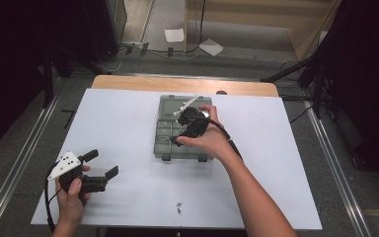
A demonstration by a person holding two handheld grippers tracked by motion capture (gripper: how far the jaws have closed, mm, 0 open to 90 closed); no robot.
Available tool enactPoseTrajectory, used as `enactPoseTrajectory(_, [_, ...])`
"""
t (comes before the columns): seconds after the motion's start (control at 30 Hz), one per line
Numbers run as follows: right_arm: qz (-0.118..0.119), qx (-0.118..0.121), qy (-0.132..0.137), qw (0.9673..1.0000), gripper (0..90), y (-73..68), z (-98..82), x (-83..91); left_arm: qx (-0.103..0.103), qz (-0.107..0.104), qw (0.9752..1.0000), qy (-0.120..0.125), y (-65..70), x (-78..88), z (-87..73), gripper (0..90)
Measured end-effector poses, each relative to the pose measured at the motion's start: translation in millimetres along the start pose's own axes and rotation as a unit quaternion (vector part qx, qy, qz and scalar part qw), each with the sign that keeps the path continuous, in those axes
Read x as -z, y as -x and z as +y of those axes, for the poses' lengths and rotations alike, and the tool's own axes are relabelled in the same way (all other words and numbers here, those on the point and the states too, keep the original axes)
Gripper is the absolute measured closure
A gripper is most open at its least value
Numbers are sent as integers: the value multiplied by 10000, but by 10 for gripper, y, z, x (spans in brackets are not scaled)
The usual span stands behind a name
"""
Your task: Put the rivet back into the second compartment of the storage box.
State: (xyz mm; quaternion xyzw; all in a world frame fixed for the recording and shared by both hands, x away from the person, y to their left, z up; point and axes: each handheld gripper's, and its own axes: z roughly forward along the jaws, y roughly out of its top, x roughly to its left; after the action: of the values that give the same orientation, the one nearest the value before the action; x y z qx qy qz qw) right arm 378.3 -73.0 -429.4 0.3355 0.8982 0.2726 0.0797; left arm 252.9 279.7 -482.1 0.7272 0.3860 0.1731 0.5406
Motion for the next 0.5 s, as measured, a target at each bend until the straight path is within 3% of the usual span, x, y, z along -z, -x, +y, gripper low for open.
enactPoseTrajectory(0.17, [68,40,-118,9999,0,-53,-74,11,18,-10,10000,16,11,-7,-1,0])
enactPoseTrajectory(0.5, [99,127,-142,9998,0,-175,-268,20,9,-25,10000,-1,14,-8,0,0])
